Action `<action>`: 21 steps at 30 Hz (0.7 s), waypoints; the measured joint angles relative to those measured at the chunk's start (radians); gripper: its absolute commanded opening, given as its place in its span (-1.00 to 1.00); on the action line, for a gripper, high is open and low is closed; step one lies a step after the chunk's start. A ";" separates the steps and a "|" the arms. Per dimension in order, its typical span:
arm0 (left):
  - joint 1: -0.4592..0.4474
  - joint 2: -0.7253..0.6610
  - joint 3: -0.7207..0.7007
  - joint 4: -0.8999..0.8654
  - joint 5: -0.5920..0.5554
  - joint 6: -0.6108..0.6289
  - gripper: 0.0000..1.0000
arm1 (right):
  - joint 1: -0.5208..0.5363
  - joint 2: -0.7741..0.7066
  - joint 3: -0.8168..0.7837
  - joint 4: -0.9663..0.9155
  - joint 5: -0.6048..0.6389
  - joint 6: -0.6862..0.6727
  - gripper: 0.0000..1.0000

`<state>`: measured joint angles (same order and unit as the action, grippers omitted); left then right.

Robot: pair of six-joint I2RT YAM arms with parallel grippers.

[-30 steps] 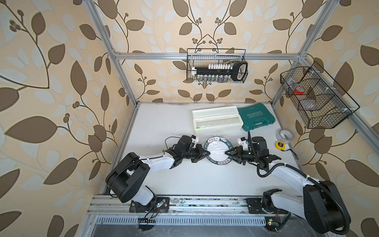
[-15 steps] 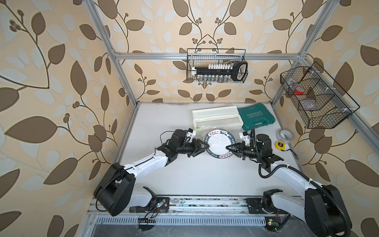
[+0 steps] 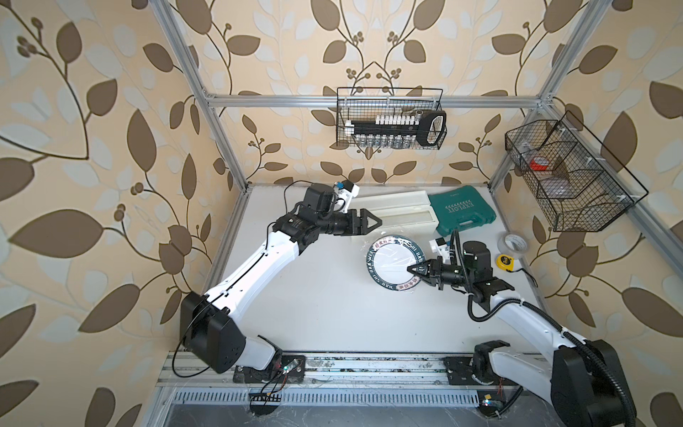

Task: Wrap the plate with plastic wrap
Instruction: Cover the plate with plastic wrap.

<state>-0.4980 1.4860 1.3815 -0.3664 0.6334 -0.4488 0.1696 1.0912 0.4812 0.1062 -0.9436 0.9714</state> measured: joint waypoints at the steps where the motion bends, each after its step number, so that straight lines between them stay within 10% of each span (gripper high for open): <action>1: -0.008 0.045 0.029 -0.016 0.011 0.024 0.58 | 0.000 -0.004 0.006 -0.009 -0.006 -0.007 -1.00; 14: -0.020 0.213 0.063 -0.080 0.147 0.089 0.41 | 0.000 -0.023 0.030 -0.012 -0.029 -0.014 -1.00; 21: -0.020 0.151 -0.225 0.216 0.269 -0.133 0.23 | 0.000 -0.021 0.030 0.085 0.007 0.072 -1.00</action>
<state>-0.5179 1.6367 1.1568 -0.1501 0.9028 -0.5816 0.1696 1.0706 0.5110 0.1913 -0.9363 1.0439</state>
